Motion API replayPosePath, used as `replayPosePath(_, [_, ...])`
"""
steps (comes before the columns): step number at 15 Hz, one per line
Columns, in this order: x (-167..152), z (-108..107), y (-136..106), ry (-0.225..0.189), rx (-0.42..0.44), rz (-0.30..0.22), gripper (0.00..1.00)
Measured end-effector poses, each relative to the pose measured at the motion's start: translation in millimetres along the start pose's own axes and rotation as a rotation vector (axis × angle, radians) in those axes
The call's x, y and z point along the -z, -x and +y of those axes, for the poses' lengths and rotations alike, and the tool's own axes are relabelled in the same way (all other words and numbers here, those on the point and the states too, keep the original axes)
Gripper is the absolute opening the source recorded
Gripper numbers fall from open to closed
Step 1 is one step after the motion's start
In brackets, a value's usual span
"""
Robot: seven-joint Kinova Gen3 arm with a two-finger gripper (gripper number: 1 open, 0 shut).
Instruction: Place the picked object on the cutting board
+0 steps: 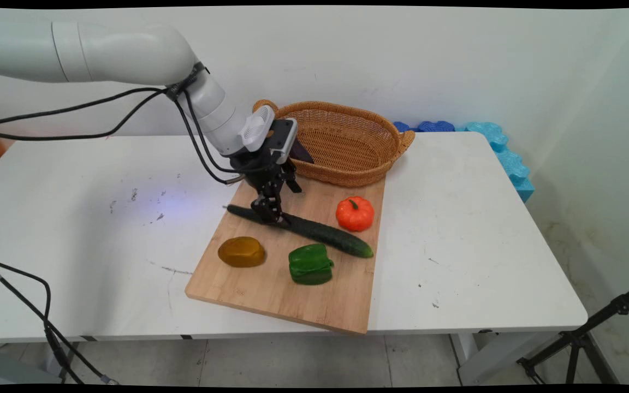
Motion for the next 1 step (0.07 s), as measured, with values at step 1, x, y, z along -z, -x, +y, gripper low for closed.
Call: replayPosePath(1, [-1.5, 0.2, 0.2, 0.001, -0.002, 0.0, 1.0])
